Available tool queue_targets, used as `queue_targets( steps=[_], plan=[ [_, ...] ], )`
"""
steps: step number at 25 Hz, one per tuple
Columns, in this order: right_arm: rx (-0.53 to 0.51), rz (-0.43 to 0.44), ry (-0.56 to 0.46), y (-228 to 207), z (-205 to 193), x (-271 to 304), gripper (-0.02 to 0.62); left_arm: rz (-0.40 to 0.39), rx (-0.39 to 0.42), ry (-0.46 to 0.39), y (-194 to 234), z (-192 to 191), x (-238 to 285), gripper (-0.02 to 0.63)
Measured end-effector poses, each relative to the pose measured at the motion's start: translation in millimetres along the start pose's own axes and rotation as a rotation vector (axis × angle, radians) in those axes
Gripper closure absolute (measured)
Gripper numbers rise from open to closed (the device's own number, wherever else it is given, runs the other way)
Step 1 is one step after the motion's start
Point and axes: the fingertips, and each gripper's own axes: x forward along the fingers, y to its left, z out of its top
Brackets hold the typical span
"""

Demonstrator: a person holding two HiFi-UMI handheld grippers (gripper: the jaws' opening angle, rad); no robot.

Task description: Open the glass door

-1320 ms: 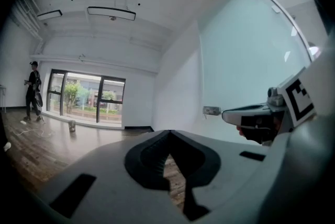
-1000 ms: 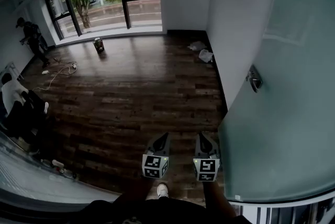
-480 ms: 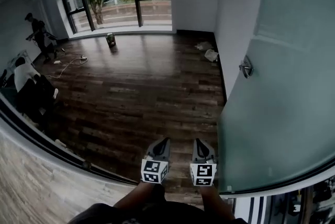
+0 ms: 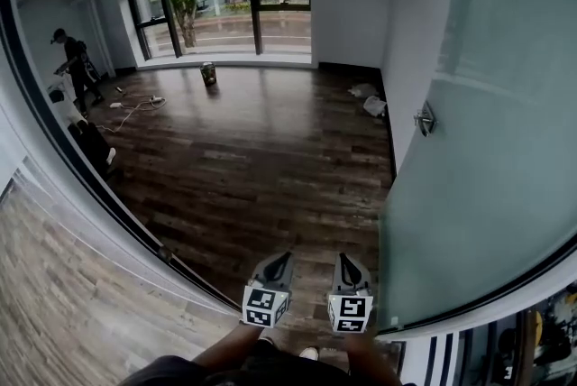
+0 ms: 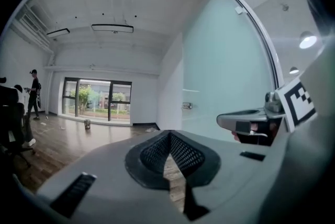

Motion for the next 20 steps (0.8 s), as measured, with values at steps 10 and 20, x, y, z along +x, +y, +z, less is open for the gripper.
queue_targets(
  steps=[10, 20],
  plan=[
    [-0.051, -0.026, -0.033, 61.7, 15.5, -30.5, 0.578, -0.003, 0.029, -0.015, 28.9, -0.1, -58.4, 0.600],
    [-0.048, -0.047, -0.052, 111.2, 11.8, -59.3, 0.578, -0.043, 0.015, -0.042, 29.5, -4.3, -107.3, 0.600]
  ],
)
